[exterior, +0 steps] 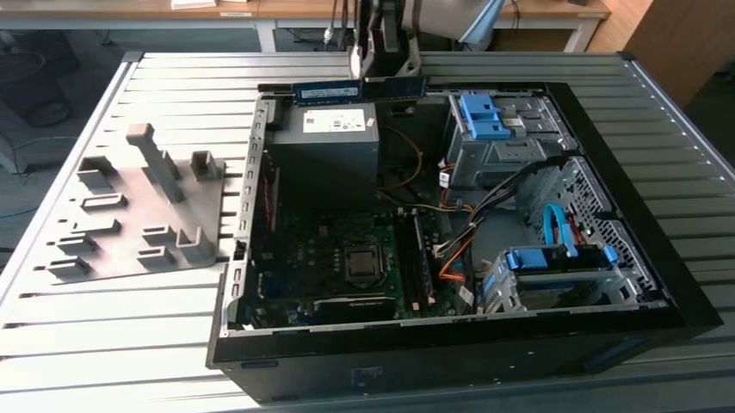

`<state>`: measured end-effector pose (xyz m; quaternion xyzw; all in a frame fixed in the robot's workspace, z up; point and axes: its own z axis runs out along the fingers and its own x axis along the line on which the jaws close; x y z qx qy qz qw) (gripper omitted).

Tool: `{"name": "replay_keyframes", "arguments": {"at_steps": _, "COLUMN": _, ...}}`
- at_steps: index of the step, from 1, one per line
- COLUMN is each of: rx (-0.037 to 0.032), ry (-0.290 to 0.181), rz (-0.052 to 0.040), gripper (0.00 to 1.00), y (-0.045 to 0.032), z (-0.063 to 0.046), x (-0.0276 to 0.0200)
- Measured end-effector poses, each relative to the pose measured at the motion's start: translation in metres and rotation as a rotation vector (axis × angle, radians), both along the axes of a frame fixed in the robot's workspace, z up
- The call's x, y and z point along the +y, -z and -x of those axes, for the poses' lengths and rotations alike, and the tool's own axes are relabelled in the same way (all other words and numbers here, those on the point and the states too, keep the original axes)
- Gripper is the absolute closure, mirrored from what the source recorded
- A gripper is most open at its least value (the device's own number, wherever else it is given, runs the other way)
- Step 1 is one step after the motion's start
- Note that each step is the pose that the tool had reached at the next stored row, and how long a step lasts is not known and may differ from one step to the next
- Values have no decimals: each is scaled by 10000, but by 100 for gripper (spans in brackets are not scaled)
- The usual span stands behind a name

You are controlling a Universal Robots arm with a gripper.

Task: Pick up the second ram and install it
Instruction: 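Pick up the second ram and move it above second insertion slot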

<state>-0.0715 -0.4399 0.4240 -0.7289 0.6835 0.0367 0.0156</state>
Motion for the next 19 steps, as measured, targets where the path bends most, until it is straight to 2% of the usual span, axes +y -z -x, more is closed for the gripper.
{"name": "replay_keyframes", "arguments": {"at_steps": 4, "rx": 1, "ry": 1, "rz": 0, "gripper": 86, "y": 16, "z": 1, "x": -79}}
{"name": "replay_keyframes", "arguments": {"at_steps": 8, "rx": 4, "ry": 1, "rz": -2, "gripper": 86, "y": 88, "z": -2, "x": -153}}
{"name": "replay_keyframes", "arguments": {"at_steps": 12, "rx": 7, "ry": 1, "rz": -2, "gripper": 86, "y": 149, "z": -4, "x": -184}}
{"name": "replay_keyframes", "arguments": {"at_steps": 19, "rx": 7, "ry": 1, "rz": -2, "gripper": 86, "y": 242, "z": -6, "x": -207}}
